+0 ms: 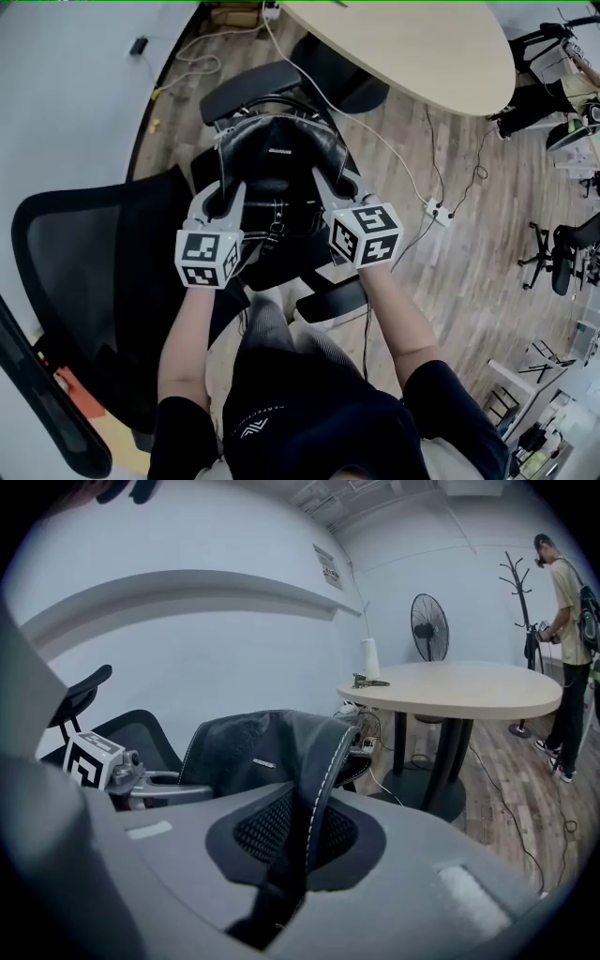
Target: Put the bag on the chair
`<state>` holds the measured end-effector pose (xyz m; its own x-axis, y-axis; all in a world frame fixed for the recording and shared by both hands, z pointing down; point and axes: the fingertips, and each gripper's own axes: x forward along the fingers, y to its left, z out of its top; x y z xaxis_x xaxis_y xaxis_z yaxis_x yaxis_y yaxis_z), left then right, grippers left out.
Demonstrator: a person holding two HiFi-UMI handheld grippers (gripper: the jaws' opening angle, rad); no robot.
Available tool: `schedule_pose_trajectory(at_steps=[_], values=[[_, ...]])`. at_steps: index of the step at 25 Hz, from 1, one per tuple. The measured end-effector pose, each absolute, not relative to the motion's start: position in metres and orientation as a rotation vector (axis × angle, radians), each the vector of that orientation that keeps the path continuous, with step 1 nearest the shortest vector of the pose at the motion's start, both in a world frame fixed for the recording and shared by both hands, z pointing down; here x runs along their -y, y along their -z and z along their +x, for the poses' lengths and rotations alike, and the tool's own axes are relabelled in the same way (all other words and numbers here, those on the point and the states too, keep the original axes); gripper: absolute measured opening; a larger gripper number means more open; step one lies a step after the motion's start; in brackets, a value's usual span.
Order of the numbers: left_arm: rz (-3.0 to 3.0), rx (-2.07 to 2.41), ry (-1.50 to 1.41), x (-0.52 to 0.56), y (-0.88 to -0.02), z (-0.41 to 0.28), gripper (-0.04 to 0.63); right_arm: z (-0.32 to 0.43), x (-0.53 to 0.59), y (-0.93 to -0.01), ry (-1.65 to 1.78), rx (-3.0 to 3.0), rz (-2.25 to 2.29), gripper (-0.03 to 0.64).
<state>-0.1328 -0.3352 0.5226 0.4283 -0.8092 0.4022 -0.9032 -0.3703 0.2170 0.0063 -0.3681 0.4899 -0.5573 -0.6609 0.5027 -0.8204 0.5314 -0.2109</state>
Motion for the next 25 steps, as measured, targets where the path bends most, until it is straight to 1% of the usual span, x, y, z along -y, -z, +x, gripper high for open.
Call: schedule_pose_trajectory(at_steps=[11, 25], values=[[2.187, 1.438, -0.407, 0.345, -0.590, -0.145, 0.097, -0.003, 0.375, -0.551, -0.693, 2.319, 1.232, 0.035], [2.083, 1.405, -0.442, 0.354, -0.639, -0.159, 0.122, -0.014, 0.381, -0.589, -0.756, 2.267, 1.209, 0.046]])
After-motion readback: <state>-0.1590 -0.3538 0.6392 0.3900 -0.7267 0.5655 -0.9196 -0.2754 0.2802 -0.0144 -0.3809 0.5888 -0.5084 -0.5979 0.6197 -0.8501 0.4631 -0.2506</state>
